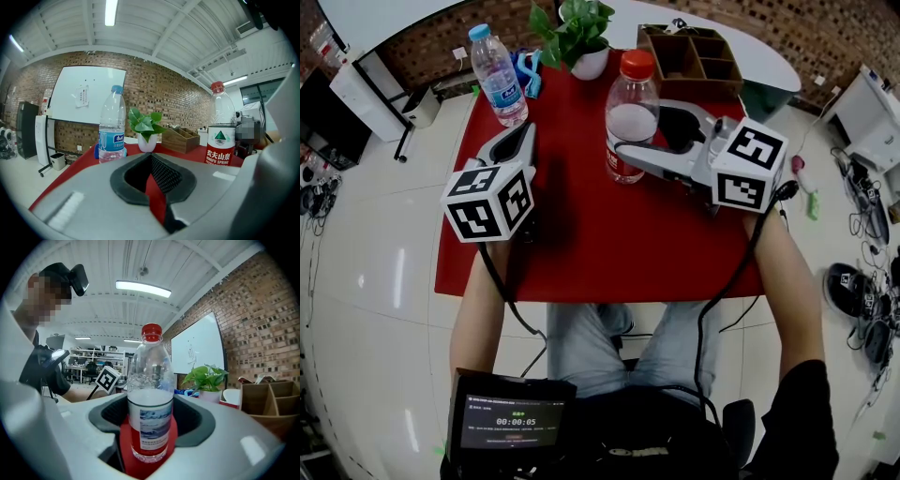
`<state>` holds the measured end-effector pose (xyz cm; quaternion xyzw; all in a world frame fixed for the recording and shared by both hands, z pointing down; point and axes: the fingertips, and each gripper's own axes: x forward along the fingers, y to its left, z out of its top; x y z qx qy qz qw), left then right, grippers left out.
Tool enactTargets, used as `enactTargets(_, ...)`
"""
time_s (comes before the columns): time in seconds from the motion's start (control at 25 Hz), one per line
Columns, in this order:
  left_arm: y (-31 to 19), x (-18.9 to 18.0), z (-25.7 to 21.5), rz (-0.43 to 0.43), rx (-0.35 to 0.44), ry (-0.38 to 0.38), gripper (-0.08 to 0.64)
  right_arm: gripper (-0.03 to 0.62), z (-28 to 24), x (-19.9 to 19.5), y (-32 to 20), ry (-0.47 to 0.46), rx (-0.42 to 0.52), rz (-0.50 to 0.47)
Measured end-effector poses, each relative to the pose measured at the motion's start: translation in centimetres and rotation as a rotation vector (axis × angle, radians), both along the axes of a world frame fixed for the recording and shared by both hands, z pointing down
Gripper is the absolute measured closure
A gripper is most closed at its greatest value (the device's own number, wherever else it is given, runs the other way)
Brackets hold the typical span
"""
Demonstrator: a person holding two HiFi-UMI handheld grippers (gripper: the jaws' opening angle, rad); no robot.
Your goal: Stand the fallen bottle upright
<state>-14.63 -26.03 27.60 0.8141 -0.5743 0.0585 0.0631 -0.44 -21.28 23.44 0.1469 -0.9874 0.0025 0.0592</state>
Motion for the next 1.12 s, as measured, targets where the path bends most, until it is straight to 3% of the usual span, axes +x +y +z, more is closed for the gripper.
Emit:
enactTargets(0.2,0.1,0.0,0.1,0.001,0.000,0.000,0.554,0.291,-1.8,0.8,0.3,-0.139,-0.057,-0.012)
enactTargets(0.36,0.4,-0.1,0.0,-0.001,0.002,0.001,0.554,0.291,-3.5,2.4,0.1,-0.199,-0.035,0.030)
enactTargets(0.44,0.4,0.0,0.0,0.000,0.002,0.000,0.554,0.291,-4.7,3.9,-0.2,-0.251,0.004,0.097)
enactTargets(0.52,0.3,0.0,0.1,0.001,0.002,0.000,0.554,0.291,-5.5,6.0,-1.2,-0.285,0.063,0.227)
enactTargets(0.6,0.2,0.0,0.1,0.000,0.001,0.000,0.554,0.295,-4.7,7.7,-2.4,-0.214,0.131,0.382)
enactTargets(0.64,0.2,0.0,0.1,0.000,0.001,-0.001,0.554,0.331,-3.9,8.4,-2.8,-0.151,0.157,0.455)
enactTargets(0.72,0.2,0.0,0.0,-0.002,0.000,-0.001,0.554,0.521,-2.2,9.7,-3.4,-0.063,0.172,0.580)
enactTargets(0.76,0.3,0.0,0.0,-0.003,0.001,-0.001,0.553,0.582,-1.5,10.2,-3.6,-0.045,0.162,0.624)
enactTargets(1.0,0.4,0.1,-0.1,-0.001,0.002,-0.001,0.554,0.588,2.7,12.2,-4.8,-0.052,-0.004,0.722)
enactTargets(1.12,0.3,0.2,-0.1,0.001,0.005,-0.001,0.554,0.588,4.3,12.9,-5.8,-0.001,-0.092,0.779)
